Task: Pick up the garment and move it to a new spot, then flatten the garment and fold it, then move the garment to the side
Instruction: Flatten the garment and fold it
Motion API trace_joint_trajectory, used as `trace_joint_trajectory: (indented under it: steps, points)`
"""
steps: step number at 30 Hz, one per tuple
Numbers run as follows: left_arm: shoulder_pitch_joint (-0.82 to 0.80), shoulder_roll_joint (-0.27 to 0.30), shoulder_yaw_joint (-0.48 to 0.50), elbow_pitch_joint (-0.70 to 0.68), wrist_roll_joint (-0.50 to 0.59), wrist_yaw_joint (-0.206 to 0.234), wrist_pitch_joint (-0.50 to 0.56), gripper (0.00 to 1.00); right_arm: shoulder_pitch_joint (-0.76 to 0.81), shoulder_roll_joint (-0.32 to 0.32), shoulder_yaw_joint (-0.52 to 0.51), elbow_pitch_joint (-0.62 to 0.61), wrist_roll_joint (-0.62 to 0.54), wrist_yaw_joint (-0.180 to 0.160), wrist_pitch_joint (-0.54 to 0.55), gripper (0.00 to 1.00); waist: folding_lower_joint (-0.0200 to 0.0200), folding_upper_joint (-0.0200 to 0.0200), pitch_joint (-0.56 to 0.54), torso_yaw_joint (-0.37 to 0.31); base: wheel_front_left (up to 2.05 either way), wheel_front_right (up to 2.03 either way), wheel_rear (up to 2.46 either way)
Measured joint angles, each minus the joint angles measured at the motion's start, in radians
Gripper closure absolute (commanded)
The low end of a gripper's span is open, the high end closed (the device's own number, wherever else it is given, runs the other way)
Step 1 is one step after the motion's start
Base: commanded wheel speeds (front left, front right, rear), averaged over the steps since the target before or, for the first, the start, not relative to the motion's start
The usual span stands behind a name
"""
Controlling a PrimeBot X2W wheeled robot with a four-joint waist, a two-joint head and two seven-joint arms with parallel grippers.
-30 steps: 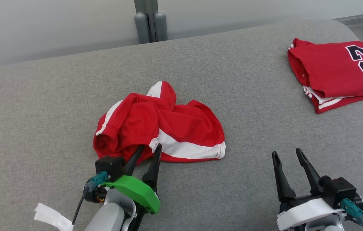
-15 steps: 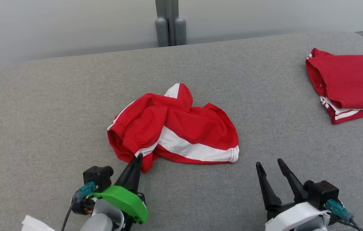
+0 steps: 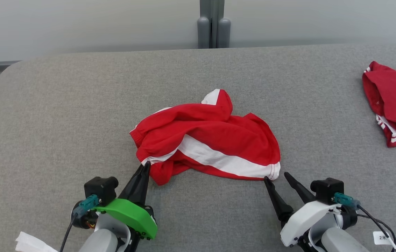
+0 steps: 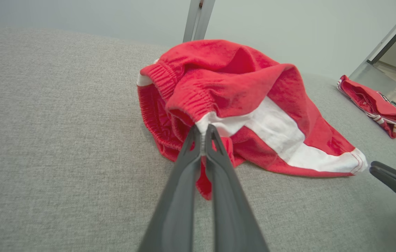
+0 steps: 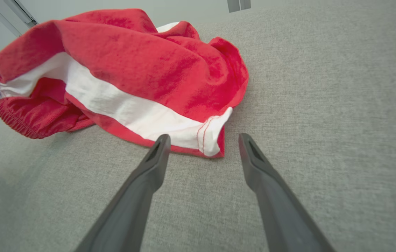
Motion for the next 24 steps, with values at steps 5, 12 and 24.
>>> trace_joint_trajectory:
  steps: [5, 12, 24]
  points:
    - [-0.009, 0.001, -0.009, -0.002, 0.000, -0.006, -0.001, 1.00, -0.051, -0.012, 0.032, 0.037, 0.033, 0.000, 0.000, 0.58, 0.0000, 0.0000, 0.022, 0.016, 0.00, 0.00, 0.00]
    - [-0.014, 0.014, -0.007, -0.001, 0.000, -0.009, -0.009, 1.00, -0.073, -0.020, 0.060, 0.063, 0.049, 0.000, 0.000, 1.00, 0.0000, 0.0000, 0.038, 0.017, 0.00, 0.00, 0.00]
    - [-0.086, 0.321, -0.026, -0.463, -0.318, -0.049, 0.192, 1.00, -0.046, -0.192, -0.192, -0.448, 0.061, 0.000, 0.000, 1.00, 0.0000, 0.0000, 0.031, -0.060, 0.00, 0.00, 0.00]
